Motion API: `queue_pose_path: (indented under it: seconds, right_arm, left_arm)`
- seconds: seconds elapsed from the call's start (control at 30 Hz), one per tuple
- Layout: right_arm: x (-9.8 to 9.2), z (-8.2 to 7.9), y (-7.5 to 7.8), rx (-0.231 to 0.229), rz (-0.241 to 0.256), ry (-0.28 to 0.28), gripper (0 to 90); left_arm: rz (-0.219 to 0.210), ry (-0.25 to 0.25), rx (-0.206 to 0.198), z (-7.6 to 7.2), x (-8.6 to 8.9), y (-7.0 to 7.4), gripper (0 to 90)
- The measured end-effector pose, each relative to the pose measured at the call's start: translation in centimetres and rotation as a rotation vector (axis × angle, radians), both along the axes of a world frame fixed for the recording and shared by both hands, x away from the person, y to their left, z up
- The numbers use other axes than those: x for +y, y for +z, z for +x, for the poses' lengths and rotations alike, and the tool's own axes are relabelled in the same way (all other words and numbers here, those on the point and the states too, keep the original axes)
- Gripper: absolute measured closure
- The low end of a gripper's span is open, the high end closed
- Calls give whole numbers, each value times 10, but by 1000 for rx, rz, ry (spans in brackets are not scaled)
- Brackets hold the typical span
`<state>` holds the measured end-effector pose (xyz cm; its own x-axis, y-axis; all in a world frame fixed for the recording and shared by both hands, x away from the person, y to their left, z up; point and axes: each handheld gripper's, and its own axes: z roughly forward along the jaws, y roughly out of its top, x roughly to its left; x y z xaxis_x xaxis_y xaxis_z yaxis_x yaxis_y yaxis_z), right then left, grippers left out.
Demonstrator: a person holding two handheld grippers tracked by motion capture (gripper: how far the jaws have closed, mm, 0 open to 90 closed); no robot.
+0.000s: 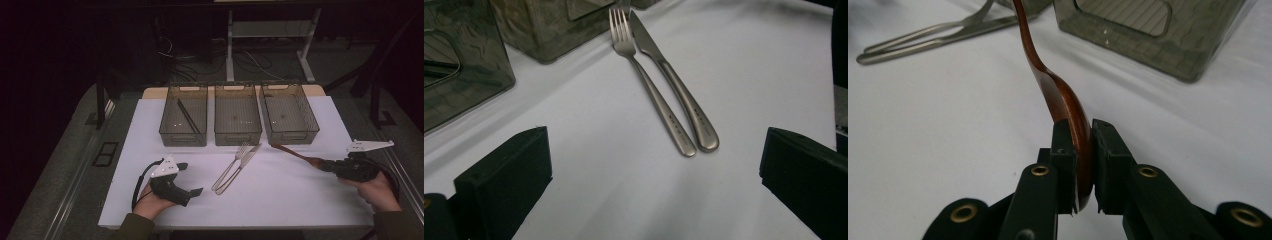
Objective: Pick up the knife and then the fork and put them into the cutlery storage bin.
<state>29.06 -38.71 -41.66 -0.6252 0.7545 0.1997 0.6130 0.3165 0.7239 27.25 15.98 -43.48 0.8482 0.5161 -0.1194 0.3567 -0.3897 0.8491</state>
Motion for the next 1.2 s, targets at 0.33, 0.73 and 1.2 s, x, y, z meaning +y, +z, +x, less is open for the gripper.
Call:
queue_pose_path:
  seconds: [0.33, 0.73, 1.2]
  right_arm:
    - [14, 0, 21, -52, 19, -64, 795]
    - [27, 16, 31, -54, 31, -115, 796]
    - [50, 30, 41, -78, 38, -127, 796]
  left_arm:
    - [-5, 1, -7, 2, 4, 0, 0]
    - [-6, 5, -7, 1, 4, 1, 0]
    - [-16, 4, -1, 0, 2, 1, 0]
